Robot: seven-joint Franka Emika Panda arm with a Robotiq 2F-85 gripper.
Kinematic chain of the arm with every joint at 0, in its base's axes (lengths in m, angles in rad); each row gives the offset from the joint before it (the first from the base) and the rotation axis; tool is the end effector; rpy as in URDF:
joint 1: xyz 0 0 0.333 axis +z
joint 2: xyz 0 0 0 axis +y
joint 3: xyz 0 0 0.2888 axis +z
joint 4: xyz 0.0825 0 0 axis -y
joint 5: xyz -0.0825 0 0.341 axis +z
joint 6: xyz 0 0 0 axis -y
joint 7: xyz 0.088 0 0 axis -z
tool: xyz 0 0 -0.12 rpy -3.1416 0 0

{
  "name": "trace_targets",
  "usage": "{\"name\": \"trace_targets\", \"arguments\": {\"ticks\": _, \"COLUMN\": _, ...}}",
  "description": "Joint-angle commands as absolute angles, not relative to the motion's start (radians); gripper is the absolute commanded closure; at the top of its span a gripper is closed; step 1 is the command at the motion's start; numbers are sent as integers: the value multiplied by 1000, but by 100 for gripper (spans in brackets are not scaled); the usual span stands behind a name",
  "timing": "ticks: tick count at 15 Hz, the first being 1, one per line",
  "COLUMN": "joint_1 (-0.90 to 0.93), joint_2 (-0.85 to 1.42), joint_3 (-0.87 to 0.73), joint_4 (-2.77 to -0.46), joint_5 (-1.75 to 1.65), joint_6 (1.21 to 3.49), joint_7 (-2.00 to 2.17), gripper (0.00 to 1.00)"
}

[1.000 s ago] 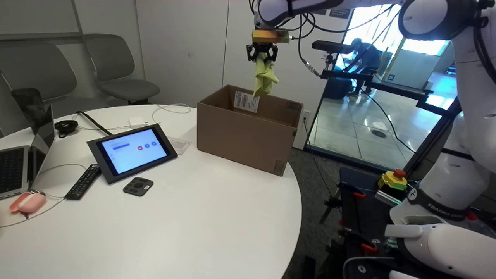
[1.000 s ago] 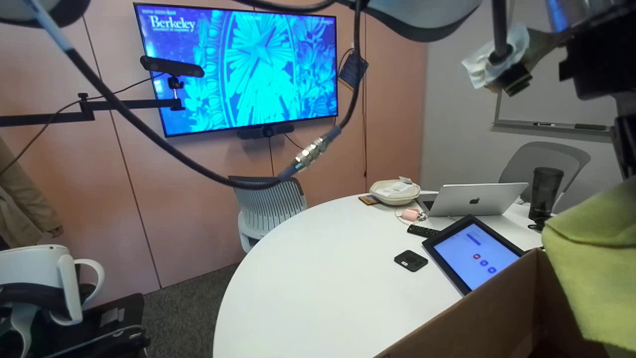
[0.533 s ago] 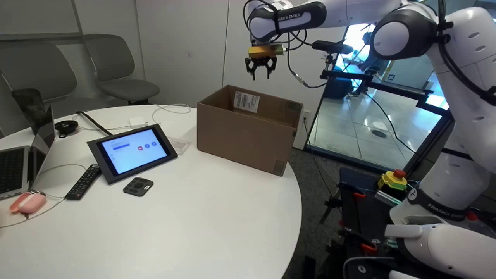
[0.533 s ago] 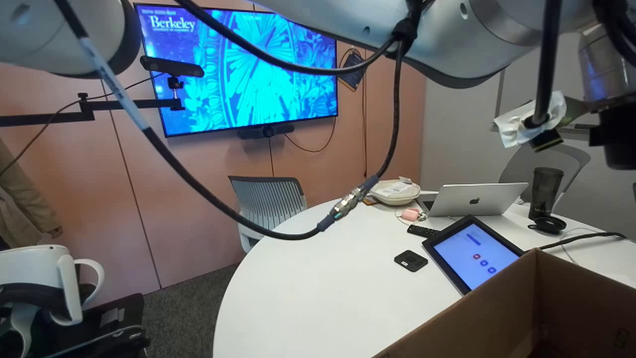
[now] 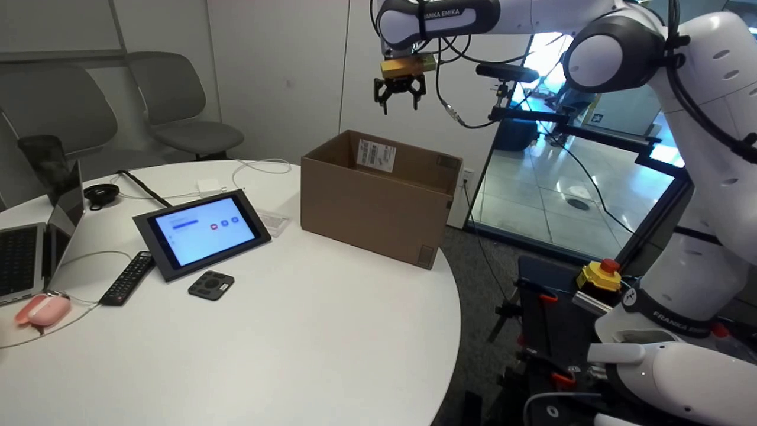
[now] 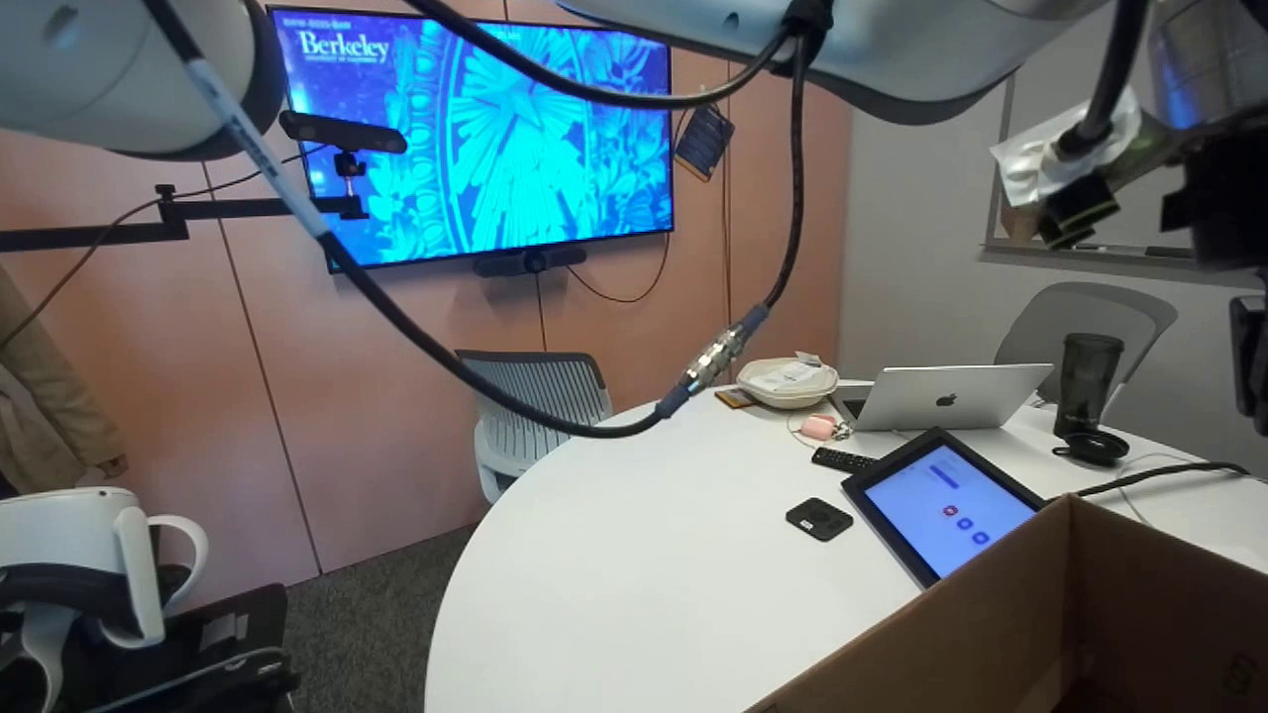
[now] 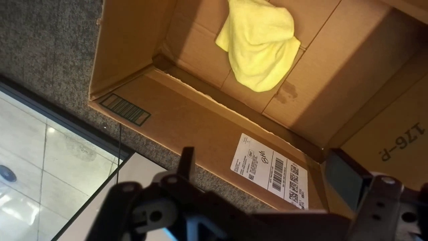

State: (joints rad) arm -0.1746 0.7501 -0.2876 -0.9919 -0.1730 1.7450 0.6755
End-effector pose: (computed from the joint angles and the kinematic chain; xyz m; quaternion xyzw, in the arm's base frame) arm 0.6418 -0.2653 0.4096 0.8551 -0.4854 0.0364 0.1783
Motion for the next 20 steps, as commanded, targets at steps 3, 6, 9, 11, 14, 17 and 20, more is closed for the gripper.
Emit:
{"name": "trace_targets", "arguments": {"ticks": 3, "joint_1": -127, "joint_2": 656, "joint_3": -255, "joint_4": -984, "joint_5": -181, "joint_6": 1612, "joint_7": 508, "gripper": 0}}
{"name": "trace_targets", "arguments": {"ticks": 6, "joint_1": -93, "joint_2": 591, "joint_3": -223, "joint_4": -1003, "joint_5": -175, "joint_6": 1558, "joint_7": 395, "gripper": 0}}
{"name": "trace_targets", "arguments": {"ticks": 9, "joint_1": -64, "joint_2": 520, "joint_3": -190, "joint_4": -1028, "joint_5": -175, "joint_6": 1517, "joint_7": 286, "gripper": 0}}
{"name": "trace_targets", "arguments": {"ticks": 11, "joint_1": -53, "joint_2": 475, "joint_3": -172, "joint_4": -1037, "joint_5": -171, "joint_6": 1493, "joint_7": 226, "gripper": 0}}
{"name": "trace_targets", "arguments": {"ticks": 14, "joint_1": -40, "joint_2": 401, "joint_3": -150, "joint_4": -1059, "joint_5": -164, "joint_6": 1435, "joint_7": 145, "gripper": 0}}
{"name": "trace_targets", "arguments": {"ticks": 17, "joint_1": -50, "joint_2": 355, "joint_3": -129, "joint_4": -1083, "joint_5": -137, "joint_6": 1413, "joint_7": 65, "gripper": 0}}
{"name": "trace_targets", "arguments": {"ticks": 20, "joint_1": -63, "joint_2": 299, "joint_3": -124, "joint_4": -1119, "joint_5": -92, "joint_6": 1413, "joint_7": 0, "gripper": 0}}
